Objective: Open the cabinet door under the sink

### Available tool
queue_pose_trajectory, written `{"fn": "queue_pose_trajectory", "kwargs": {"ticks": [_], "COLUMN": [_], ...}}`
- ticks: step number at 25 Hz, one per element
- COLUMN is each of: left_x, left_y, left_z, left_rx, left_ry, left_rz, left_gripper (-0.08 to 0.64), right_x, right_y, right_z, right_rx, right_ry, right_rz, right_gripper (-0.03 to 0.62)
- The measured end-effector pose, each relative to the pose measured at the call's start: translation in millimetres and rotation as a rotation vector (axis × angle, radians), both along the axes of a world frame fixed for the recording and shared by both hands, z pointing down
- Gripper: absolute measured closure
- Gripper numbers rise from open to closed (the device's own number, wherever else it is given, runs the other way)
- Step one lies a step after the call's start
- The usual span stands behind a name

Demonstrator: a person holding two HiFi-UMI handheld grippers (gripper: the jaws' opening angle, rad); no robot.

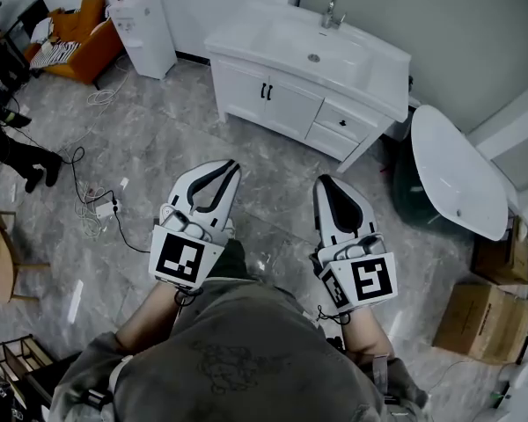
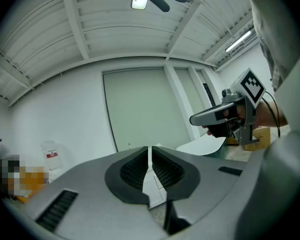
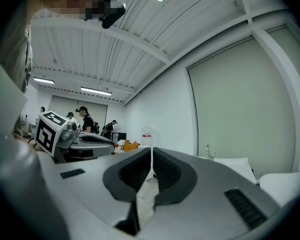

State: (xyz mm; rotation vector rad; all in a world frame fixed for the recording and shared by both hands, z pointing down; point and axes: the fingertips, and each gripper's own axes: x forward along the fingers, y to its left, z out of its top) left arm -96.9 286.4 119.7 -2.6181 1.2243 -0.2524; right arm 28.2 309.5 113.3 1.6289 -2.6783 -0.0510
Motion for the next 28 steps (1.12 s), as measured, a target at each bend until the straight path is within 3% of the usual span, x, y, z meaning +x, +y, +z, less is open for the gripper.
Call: {"fn": "queue_pose_trajectory", "kwargs": {"ticks": [15, 28], "left_x": [3.4, -11.1], "left_y": [-79.0, -199.9], "left_z": [26.8, 43.1], "left_rx": [-0.007, -0.068], "left_ry": [-0.017, -0.035], "left_rz": [0.037, 0.091], "left_gripper": [0.526, 0.526], "right_x": [-3.7, -22.2], "right_y": [-78.9, -195.4], "right_z": [28.0, 53.8], "right_rx": [-0.029, -0.118], "right_ry": [0.012, 0.024], "right_rz": [0.015, 0.048], "right_gripper": [0.558, 0.558]}}
